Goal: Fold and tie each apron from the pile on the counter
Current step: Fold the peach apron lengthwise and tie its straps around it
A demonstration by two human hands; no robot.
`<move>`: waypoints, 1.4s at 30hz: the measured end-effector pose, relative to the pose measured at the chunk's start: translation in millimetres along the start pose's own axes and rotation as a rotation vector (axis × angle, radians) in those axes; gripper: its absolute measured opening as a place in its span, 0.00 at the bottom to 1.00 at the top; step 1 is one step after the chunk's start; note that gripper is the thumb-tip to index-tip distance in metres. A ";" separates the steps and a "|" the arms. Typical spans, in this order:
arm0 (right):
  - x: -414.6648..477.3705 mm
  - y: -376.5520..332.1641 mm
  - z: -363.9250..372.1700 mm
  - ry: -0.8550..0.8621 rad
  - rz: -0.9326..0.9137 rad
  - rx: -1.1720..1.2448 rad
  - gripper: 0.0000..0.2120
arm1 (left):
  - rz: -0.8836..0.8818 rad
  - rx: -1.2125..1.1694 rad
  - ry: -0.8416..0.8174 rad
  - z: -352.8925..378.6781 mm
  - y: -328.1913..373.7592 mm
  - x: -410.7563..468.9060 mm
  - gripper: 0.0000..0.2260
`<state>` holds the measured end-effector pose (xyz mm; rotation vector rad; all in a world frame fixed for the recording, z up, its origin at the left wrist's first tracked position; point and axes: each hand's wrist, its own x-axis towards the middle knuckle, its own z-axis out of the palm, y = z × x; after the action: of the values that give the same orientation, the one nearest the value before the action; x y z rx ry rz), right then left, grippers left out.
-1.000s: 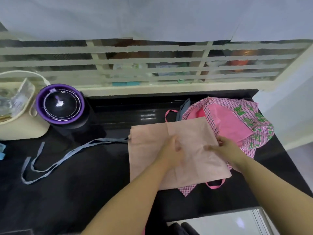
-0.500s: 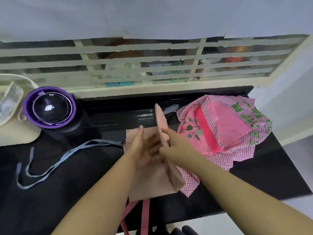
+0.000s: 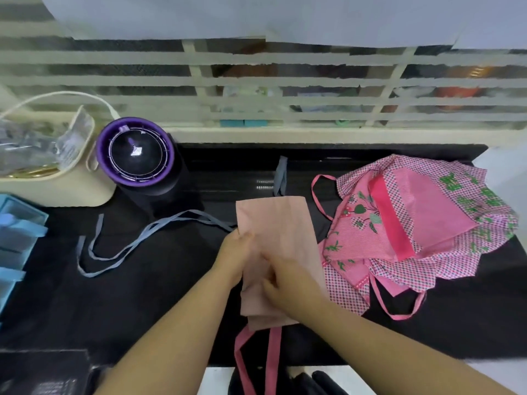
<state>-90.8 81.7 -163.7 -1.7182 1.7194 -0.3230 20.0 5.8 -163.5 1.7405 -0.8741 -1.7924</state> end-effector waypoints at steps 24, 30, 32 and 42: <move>-47.3 72.5 22.5 0.113 -0.546 -0.708 0.26 | 0.043 0.098 0.022 9.7 -13.2 -3.1 0.16; -48.5 70.1 27.0 0.035 -0.488 -0.699 0.25 | 0.461 0.626 0.354 22.6 -3.6 -28.6 0.29; -50.6 67.5 23.9 0.009 -0.463 -0.650 0.24 | 0.789 1.003 0.364 23.8 -16.9 -27.9 0.29; -20.0 65.2 -19.9 0.429 0.115 0.139 0.23 | 0.647 1.588 -0.109 10.7 -56.1 -2.5 0.37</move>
<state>-156.3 101.7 -183.1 -1.5161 2.0323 -0.7849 14.4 46.7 -203.0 1.5776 -2.9262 -0.5617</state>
